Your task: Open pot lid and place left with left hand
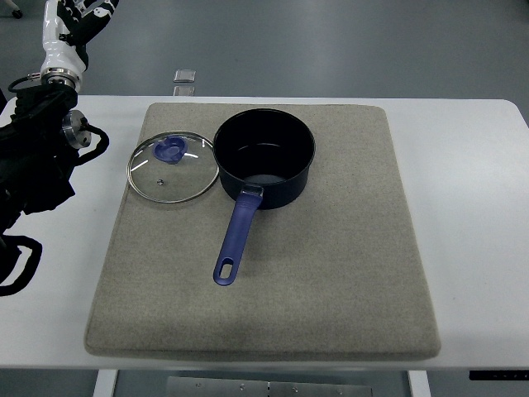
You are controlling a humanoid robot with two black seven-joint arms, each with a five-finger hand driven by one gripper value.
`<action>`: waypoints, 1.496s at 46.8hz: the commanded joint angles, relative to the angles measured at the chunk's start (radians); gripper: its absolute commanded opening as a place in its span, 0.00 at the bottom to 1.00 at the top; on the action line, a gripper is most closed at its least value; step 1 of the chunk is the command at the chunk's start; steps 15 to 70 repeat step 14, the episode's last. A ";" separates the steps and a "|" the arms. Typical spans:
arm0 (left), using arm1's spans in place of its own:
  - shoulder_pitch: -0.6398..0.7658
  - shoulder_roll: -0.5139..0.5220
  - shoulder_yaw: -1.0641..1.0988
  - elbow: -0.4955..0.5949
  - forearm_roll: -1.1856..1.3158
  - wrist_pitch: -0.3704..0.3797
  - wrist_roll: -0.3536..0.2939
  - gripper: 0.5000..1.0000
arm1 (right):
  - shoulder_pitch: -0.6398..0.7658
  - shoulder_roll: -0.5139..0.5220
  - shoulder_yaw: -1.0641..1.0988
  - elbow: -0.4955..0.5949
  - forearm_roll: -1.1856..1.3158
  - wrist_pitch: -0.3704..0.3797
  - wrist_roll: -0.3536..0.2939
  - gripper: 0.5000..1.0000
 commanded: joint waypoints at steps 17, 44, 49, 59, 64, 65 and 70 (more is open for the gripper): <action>-0.014 -0.006 -0.002 0.000 0.000 0.000 0.000 0.67 | 0.004 0.000 0.000 0.011 -0.005 0.006 -0.003 0.83; -0.014 -0.006 -0.002 0.000 0.000 0.000 0.000 0.67 | 0.004 0.000 0.000 0.011 -0.005 0.006 -0.003 0.83; -0.014 -0.006 -0.002 0.000 0.000 0.000 0.000 0.67 | 0.004 0.000 0.000 0.011 -0.005 0.006 -0.003 0.83; -0.014 -0.006 -0.002 0.000 0.000 0.000 0.000 0.67 | 0.004 0.000 0.000 0.011 -0.005 0.006 -0.003 0.83; -0.014 -0.006 -0.002 0.000 0.000 0.000 0.000 0.67 | 0.004 0.000 0.000 0.011 -0.005 0.006 -0.003 0.83; -0.014 -0.006 -0.002 0.000 0.000 0.000 0.000 0.67 | 0.004 0.000 0.000 0.011 -0.005 0.006 -0.003 0.83; -0.014 -0.006 -0.002 0.000 0.000 0.000 0.000 0.67 | 0.004 0.000 0.000 0.011 -0.005 0.006 -0.003 0.83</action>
